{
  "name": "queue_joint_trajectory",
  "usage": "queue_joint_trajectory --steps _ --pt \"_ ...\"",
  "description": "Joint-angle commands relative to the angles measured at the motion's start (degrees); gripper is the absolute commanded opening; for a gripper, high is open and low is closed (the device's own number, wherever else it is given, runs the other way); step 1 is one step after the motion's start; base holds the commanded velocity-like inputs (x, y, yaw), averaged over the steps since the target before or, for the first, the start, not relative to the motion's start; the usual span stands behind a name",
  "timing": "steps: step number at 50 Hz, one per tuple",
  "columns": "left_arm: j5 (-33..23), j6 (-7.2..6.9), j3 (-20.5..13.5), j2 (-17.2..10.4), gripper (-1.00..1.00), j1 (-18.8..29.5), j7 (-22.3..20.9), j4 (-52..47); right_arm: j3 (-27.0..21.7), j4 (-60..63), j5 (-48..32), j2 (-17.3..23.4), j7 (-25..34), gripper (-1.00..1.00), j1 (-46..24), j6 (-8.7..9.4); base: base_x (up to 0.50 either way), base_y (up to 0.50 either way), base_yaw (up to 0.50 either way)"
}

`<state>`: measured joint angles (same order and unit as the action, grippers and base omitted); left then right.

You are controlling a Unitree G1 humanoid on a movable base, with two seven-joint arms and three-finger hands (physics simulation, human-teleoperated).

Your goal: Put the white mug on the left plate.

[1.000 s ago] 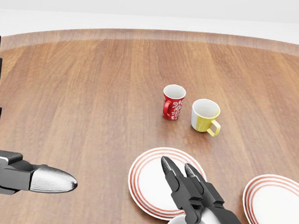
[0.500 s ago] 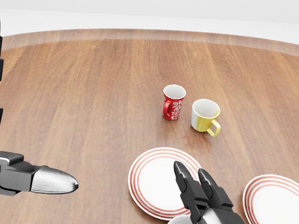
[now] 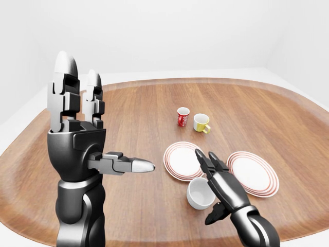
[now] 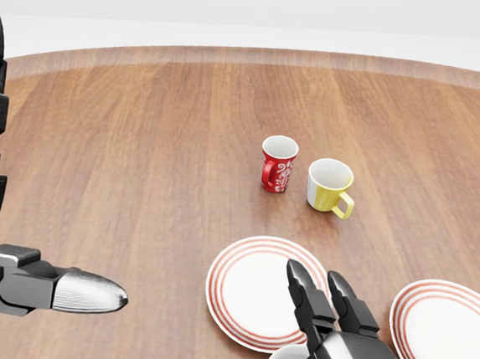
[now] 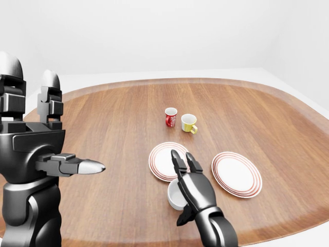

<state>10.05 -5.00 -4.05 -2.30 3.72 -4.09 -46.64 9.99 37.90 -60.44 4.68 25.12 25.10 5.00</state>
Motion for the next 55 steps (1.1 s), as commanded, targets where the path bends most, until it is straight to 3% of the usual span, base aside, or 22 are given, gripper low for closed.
queue_joint_trajectory --steps 1,23,55 --pt "-0.1 0.00 0.2 0.1 1.00 -0.3 -0.1 -0.1 1.8 -1.1 -2.7 0.2 -1.3 1.00 -0.4 0.00 0.00 0.00 0.00" --pt "-0.2 0.00 0.5 0.2 1.00 -0.5 -0.1 -0.4 2.3 -4.7 -3.7 0.6 -2.2 1.00 -2.9 0.00 0.00 0.00 0.00" --pt "-0.1 0.00 0.4 0.3 1.00 -0.5 -0.2 -0.2 -1.5 -10.2 -3.8 -0.6 -2.7 1.00 -7.2 0.00 0.00 0.00 0.00"
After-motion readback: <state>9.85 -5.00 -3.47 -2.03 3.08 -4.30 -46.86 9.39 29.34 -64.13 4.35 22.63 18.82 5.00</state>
